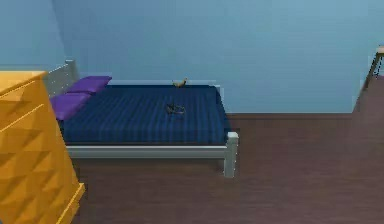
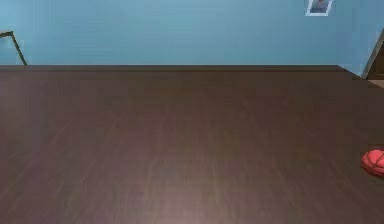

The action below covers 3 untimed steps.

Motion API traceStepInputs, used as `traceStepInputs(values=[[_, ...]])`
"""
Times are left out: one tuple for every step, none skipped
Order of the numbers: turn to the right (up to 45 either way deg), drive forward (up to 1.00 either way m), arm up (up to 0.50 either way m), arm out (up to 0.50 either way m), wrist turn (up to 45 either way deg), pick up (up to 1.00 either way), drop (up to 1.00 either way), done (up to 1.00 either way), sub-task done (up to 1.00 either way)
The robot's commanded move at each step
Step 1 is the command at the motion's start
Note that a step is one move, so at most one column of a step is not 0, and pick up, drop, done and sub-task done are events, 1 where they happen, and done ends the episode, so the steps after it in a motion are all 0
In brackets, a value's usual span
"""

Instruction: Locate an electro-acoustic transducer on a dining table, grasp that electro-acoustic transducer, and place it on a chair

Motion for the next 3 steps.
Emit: traceStepInputs(values=[[45.0, 0.00, 0.00, 0.00, 0.0, 0.00, 0.00, 0.00, 0.00], [6.0, 0.00, 0.00, 0.00, 0.0, 0.00, 0.00, 0.00, 0.00], [0.0, 1.00, 0.00, 0.00, 0.0, 0.00, 0.00, 0.00, 0.00]])
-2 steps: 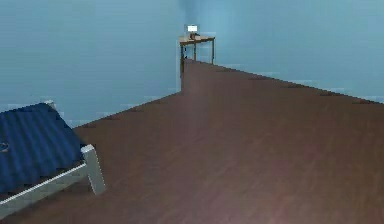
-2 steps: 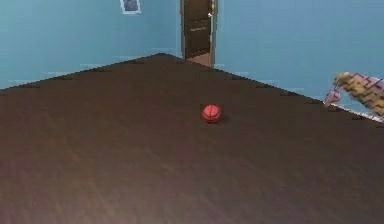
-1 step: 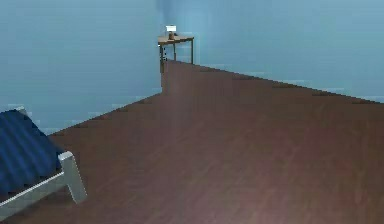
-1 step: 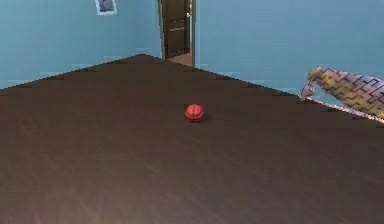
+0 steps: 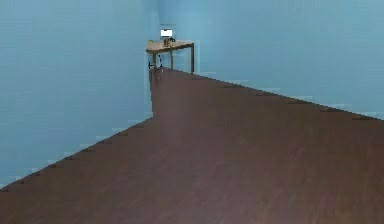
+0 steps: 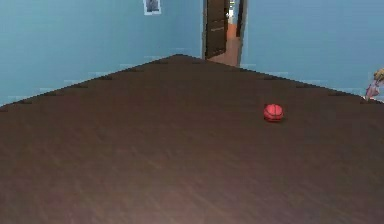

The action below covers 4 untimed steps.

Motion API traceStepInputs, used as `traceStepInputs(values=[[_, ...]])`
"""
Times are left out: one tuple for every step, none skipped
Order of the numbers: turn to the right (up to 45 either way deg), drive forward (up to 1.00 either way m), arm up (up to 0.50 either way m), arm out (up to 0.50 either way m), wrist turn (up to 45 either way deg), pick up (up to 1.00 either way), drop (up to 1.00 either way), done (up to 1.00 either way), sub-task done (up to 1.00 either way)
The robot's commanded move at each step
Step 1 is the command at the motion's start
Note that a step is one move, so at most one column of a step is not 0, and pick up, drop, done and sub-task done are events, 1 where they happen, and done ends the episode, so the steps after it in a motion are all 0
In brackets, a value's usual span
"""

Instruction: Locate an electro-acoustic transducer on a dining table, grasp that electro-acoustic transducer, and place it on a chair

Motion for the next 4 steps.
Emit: traceStepInputs(values=[[0.0, 1.00, 0.00, 0.00, 0.0, 0.00, 0.00, 0.00, 0.00], [0.0, 1.00, 0.00, 0.00, 0.0, 0.00, 0.00, 0.00, 0.00], [6.0, 0.00, 0.00, 0.00, 0.0, 0.00, 0.00, 0.00, 0.00], [0.0, 0.55, 0.00, 0.00, 0.0, 0.00, 0.00, 0.00, 0.00]])
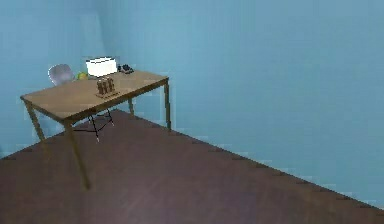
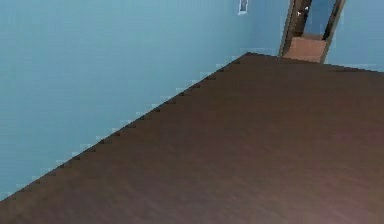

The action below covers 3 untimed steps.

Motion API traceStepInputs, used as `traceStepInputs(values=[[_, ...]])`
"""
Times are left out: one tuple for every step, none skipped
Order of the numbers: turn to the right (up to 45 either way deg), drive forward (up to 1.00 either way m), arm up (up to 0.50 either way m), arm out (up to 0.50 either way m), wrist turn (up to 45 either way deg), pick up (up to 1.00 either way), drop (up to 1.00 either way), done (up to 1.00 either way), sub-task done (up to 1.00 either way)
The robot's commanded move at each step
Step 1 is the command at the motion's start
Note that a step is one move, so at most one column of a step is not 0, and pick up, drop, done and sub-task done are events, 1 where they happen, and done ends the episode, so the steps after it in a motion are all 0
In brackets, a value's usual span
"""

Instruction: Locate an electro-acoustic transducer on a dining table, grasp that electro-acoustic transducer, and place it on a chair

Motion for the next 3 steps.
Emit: traceStepInputs(values=[[-33.0, 0.00, 0.00, 0.00, 0.0, 0.00, 0.00, 0.00, 0.00], [0.0, 0.85, 0.00, 0.00, 0.0, 0.00, 0.00, 0.00, 0.00], [45.0, 0.00, 0.00, 0.00, 0.0, 0.00, 0.00, 0.00, 0.00]])
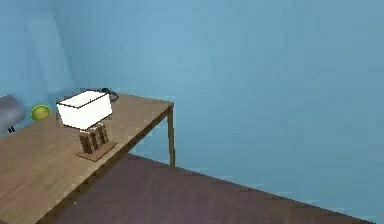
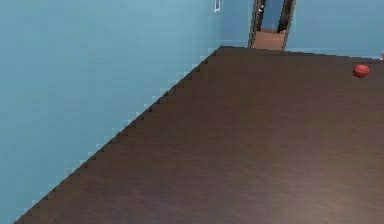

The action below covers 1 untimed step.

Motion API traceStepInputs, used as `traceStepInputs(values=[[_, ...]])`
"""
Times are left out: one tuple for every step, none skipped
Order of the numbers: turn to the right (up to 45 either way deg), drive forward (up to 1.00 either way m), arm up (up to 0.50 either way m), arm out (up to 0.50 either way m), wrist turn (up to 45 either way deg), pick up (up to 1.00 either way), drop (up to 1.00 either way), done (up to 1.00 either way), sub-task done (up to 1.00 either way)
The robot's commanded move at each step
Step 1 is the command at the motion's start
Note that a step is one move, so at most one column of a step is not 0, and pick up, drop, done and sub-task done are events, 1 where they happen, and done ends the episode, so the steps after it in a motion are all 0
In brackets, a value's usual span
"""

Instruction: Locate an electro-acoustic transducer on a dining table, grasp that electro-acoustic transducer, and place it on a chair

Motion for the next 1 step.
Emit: traceStepInputs(values=[[6.0, 0.00, 0.00, 0.00, 0.0, 0.00, 0.00, 0.00, 0.00]])
